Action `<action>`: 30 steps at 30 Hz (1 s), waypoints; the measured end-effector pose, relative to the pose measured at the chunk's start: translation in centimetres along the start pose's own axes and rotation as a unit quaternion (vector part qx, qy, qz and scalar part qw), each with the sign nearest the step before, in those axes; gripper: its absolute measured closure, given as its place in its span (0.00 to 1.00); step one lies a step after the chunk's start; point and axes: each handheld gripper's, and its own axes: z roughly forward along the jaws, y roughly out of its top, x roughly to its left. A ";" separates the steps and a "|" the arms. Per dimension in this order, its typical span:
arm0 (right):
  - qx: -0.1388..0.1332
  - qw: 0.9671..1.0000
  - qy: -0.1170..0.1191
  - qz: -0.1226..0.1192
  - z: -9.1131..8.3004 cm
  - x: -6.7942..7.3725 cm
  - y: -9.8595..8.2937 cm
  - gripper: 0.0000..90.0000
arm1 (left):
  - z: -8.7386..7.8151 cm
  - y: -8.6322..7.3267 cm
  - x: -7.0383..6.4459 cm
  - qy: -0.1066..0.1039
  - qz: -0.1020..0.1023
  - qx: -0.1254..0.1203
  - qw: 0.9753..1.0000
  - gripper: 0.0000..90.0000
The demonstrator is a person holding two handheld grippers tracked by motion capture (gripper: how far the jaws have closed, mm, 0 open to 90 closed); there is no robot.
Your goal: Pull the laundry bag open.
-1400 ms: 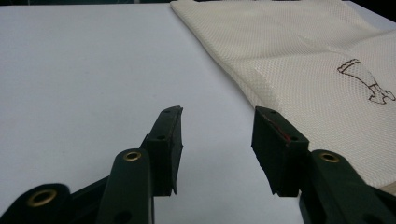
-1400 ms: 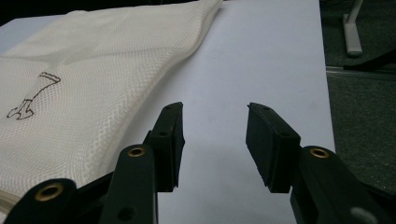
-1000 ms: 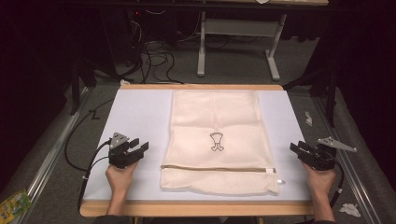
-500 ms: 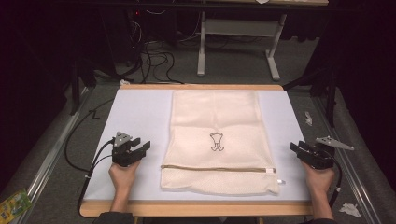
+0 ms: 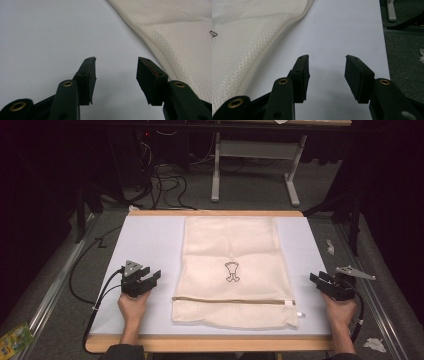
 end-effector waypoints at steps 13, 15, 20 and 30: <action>0.008 1.000 -0.009 -0.004 0.7 0.2 -0.4 0.60 | 0.9 -0.5 -0.1 0.010 0.008 0.015 1.000 0.55; 0.010 1.000 -0.012 -0.003 0.8 0.2 -0.6 0.60 | 1.0 -0.5 -0.2 0.011 0.009 0.016 1.000 0.55; 0.001 1.000 -0.019 -0.010 0.7 0.4 -0.7 0.59 | 1.1 -0.6 -0.2 0.011 0.009 0.020 1.000 0.55; -0.010 0.999 -0.036 -0.012 0.6 0.5 -0.9 0.55 | 1.1 -0.7 -0.4 0.018 0.018 0.018 1.000 0.51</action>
